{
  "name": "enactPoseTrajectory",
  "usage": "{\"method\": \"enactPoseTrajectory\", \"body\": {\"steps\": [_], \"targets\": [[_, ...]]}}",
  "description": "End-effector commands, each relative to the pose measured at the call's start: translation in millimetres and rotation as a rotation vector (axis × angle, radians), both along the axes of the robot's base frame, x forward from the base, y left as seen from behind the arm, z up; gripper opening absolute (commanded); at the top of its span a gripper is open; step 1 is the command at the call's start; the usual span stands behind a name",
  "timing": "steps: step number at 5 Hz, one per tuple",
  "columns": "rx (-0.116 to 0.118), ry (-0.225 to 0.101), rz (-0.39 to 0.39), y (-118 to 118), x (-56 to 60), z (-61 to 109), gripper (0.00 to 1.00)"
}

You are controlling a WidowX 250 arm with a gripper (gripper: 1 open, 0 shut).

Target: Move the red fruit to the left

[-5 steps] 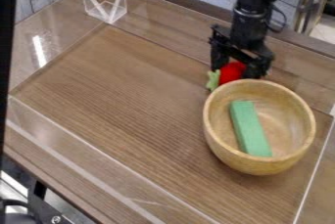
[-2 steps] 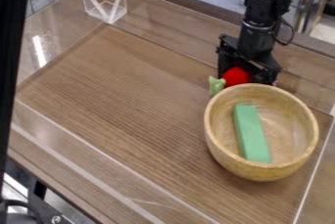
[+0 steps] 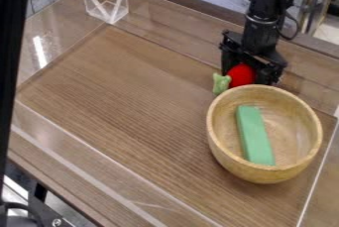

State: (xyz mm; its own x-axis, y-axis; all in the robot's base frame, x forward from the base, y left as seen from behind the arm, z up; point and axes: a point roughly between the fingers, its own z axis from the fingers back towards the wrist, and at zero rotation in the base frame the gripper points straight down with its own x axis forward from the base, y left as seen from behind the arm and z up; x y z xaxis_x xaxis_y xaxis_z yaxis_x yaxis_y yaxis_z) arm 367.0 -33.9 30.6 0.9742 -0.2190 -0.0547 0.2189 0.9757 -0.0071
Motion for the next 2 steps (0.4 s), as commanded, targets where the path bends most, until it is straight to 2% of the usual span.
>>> {"method": "enactPoseTrajectory", "body": {"steps": [1,2], "targets": [[-0.001,-0.073,0.088,14.5,10.1,30.0,1.00],[-0.001,-0.077,0.056,21.4,12.1,36.3,1.00]]}}
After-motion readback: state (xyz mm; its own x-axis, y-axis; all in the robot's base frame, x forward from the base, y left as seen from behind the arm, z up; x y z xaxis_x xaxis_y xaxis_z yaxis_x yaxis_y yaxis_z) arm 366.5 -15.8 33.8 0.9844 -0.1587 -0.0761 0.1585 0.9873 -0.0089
